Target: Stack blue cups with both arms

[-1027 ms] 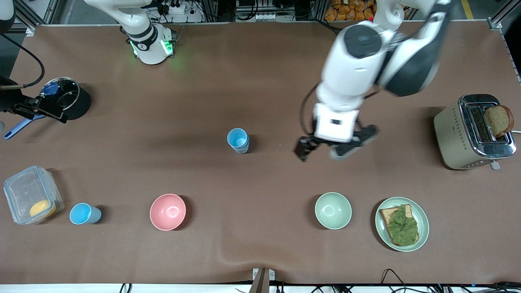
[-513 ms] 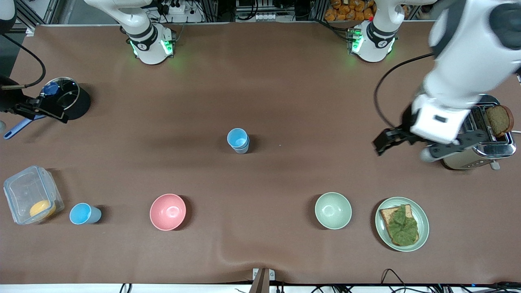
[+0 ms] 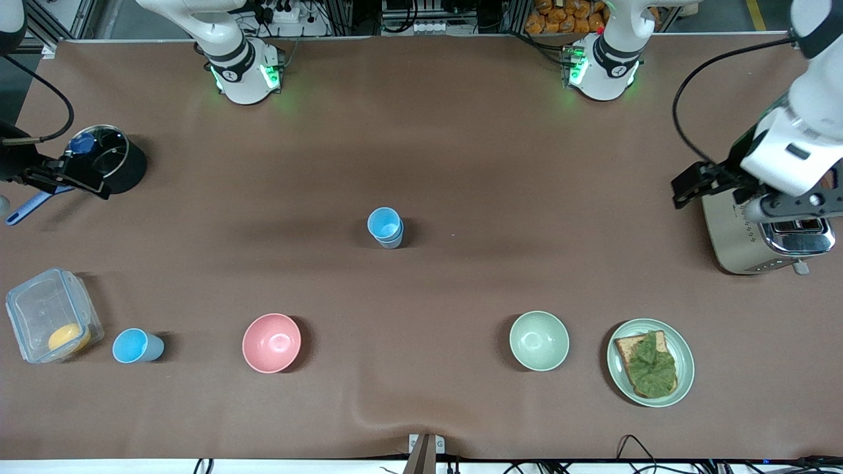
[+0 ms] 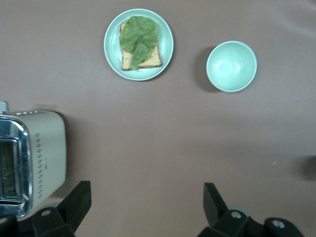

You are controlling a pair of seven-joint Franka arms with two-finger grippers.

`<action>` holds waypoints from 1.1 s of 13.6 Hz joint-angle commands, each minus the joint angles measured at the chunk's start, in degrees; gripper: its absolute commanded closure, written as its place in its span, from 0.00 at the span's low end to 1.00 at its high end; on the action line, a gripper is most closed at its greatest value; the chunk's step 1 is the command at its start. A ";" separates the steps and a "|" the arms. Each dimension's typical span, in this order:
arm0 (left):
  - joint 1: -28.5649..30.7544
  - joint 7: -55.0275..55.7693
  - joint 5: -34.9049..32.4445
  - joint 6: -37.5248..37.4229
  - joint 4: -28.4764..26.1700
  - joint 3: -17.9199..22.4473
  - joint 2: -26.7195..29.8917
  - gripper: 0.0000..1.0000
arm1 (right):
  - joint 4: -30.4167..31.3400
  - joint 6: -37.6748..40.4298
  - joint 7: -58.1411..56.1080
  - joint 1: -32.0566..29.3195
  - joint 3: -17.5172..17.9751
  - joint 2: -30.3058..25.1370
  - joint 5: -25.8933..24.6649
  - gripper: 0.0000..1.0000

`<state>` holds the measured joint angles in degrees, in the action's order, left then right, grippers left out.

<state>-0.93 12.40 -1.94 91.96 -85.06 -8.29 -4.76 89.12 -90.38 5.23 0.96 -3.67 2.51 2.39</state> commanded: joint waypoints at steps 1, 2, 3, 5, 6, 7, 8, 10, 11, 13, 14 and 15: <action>1.46 -2.73 1.59 -0.20 -4.49 0.38 4.76 0.00 | -0.44 0.29 0.30 0.01 0.16 0.12 -0.63 0.00; 1.46 -2.73 1.59 -0.73 -4.85 0.38 5.37 0.00 | -0.44 0.29 0.30 0.01 0.16 0.12 -0.63 0.00; 1.46 -2.64 1.59 -1.86 -4.94 0.38 5.99 0.00 | -0.35 0.29 0.30 0.01 0.16 0.12 -0.63 0.00; 1.55 -2.81 1.58 -2.93 -4.94 0.38 6.87 0.00 | -0.44 0.29 0.30 0.01 0.16 0.12 -0.63 0.00; 1.55 -4.30 1.59 -2.93 -4.94 0.38 7.31 0.00 | -0.35 0.38 0.30 0.01 0.16 0.12 -0.63 0.00; 1.98 -6.75 1.59 -2.93 -4.94 0.47 7.40 0.00 | -0.35 0.38 0.39 0.01 0.16 0.12 -0.63 0.00; 2.51 -7.73 1.59 -2.93 -4.94 0.47 7.40 0.00 | -0.35 0.38 0.39 0.01 0.16 0.12 -0.63 0.00; 2.52 -8.35 1.41 -2.93 -4.59 0.47 7.31 0.00 | -0.35 0.56 0.39 0.01 0.16 0.12 -0.63 0.00; 2.52 -9.83 0.89 -2.93 -4.24 0.47 7.23 0.00 | -0.35 0.56 0.39 0.01 0.16 0.12 -0.63 0.00; 2.52 -10.90 0.88 -2.93 -4.15 0.47 7.23 0.00 | -0.35 0.56 0.39 0.01 0.16 0.12 -0.63 0.00; 2.60 -10.90 0.97 -2.93 -4.06 0.47 7.23 0.00 | -0.35 0.56 0.39 0.01 0.16 0.12 -0.63 0.00; 2.60 -10.90 1.06 -2.93 -4.06 0.47 7.23 0.00 | -0.35 0.64 0.39 0.01 0.16 0.12 -0.63 0.00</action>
<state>0.98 3.34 -1.71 89.35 -88.69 -7.68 1.36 89.12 -90.26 5.23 0.96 -3.67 2.53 2.39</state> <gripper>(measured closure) 0.000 0.000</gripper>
